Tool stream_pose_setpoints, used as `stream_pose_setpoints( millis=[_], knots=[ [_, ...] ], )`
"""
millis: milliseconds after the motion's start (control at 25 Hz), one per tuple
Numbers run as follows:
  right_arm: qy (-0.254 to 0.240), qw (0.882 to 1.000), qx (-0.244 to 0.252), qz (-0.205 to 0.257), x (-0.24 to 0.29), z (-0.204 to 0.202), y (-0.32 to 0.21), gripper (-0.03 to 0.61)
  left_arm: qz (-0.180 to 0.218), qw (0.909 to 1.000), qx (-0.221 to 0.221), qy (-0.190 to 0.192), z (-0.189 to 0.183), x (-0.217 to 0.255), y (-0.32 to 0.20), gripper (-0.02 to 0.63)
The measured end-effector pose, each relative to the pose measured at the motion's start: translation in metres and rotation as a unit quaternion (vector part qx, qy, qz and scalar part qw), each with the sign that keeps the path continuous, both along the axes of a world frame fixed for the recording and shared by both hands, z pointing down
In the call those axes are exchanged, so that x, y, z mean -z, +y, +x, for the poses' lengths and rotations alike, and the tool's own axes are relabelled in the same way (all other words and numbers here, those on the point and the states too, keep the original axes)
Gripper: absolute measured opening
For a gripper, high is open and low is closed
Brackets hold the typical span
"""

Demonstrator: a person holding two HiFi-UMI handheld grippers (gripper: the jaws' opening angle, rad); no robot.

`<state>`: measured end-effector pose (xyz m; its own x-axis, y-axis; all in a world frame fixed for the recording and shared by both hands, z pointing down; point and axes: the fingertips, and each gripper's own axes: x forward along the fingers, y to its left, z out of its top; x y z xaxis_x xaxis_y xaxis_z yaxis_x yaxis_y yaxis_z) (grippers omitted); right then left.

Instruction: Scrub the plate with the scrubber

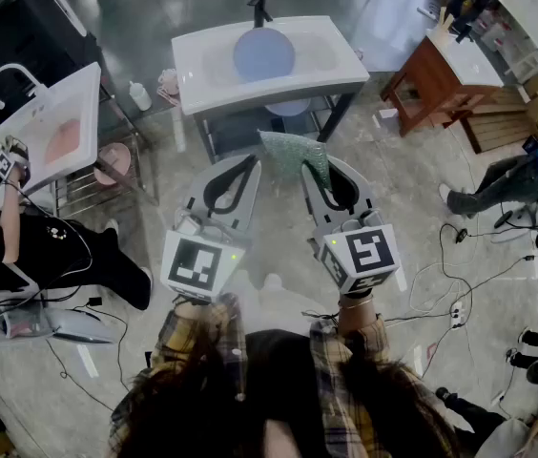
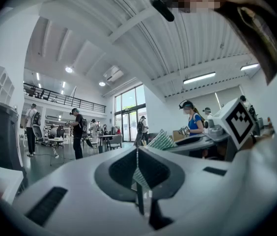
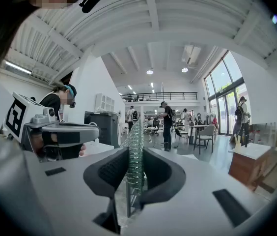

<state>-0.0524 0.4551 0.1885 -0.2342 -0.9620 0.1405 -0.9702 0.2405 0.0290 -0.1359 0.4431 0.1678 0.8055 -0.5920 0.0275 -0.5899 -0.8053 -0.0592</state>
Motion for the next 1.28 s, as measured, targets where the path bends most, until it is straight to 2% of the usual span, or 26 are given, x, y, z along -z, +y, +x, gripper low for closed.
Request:
stream_pose_setpoints(
  millis=[480,880,1040,1280],
  knots=[
    [-0.003,1.0,0.013,0.009,-0.003,0.018,0.009,0.098,0.007,0.9999,-0.012,-0.002,0.03,0.003,0.011,0.02],
    [-0.026,0.999,0.035,-0.005,-0.02,0.033,0.014,0.098,0.0,0.9999,0.009,-0.008,0.043,-0.006,0.019,0.02],
    [-0.027,0.999,0.043,-0.016,-0.027,0.034,0.0,0.098,-0.011,0.9998,0.017,-0.001,0.04,-0.012,0.002,0.02],
    [-0.026,0.999,0.037,-0.024,-0.035,0.042,-0.045,0.098,-0.019,0.9996,0.018,-0.006,0.045,-0.022,-0.049,0.017]
  ],
)
